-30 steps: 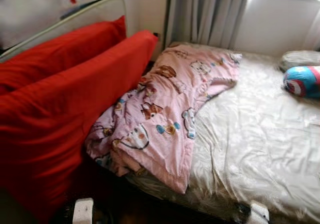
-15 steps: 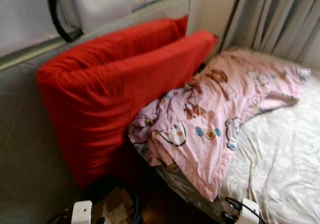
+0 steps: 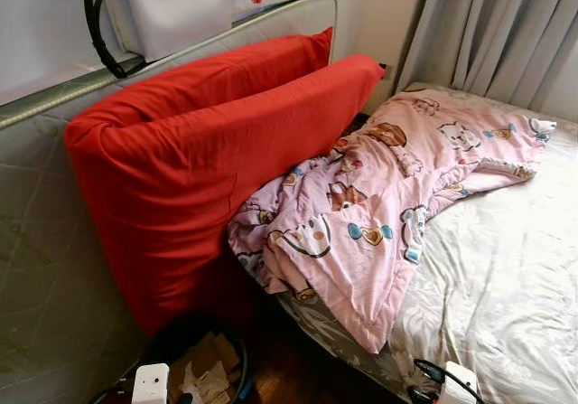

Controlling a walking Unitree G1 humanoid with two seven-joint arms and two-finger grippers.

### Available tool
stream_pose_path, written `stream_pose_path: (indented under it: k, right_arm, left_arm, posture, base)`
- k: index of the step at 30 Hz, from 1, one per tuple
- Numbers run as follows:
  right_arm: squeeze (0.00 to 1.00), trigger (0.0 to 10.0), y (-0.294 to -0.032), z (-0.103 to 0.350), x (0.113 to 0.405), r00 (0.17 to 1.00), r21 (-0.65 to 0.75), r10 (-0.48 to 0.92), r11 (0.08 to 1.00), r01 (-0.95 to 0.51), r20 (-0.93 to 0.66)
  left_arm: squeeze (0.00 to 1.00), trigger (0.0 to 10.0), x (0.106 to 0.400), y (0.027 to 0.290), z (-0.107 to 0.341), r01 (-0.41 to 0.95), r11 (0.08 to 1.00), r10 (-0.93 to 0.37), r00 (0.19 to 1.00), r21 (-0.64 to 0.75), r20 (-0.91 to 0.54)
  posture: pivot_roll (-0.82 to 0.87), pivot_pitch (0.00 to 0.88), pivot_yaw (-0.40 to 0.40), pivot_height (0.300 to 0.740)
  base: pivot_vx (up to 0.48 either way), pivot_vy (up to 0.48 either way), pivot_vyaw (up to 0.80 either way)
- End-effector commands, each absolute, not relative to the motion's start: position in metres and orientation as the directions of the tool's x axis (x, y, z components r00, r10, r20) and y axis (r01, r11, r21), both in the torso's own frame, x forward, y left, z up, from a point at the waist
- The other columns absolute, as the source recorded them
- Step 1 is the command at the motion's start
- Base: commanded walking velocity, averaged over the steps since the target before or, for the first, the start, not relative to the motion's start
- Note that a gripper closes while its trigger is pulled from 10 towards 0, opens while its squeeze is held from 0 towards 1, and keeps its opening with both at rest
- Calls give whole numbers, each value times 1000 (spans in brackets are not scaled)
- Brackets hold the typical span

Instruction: Clean up the room

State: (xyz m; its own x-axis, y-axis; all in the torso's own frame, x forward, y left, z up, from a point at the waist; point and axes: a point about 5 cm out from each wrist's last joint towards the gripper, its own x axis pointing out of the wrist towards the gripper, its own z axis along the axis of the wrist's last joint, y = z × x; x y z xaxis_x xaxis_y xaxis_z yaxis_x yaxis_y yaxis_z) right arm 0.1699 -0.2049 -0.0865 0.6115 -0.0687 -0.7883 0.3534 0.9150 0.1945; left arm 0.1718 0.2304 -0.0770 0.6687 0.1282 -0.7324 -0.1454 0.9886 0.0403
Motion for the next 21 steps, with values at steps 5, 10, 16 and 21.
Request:
stream_pose_path:
  k: [5,10,16,21]
  right_arm:
    - [0,10000,-207,-84,175,625,193,-85,912,363,-776]
    - [0,10000,-208,-84,174,622,186,-90,913,364,-778]
    - [0,10000,-211,-84,173,618,172,-107,911,375,-779]
    - [0,10000,-213,-84,173,612,158,-134,903,399,-780]
  left_arm:
    - [0,10000,165,228,-81,-143,989,126,648,43,-751]
    - [0,10000,164,228,-82,-150,988,130,646,41,-752]
    - [0,10000,162,228,-82,-158,987,133,641,40,-756]
    - [0,10000,161,228,-83,-162,986,134,640,38,-757]
  posture:
    - [94,0,-48,740]
    - [97,0,-50,740]
    - [98,0,-51,740]
    - [101,0,-52,740]
  base:
    - [0,0,640]
    - [0,0,0]
    - [0,0,0]
    - [0,0,0]
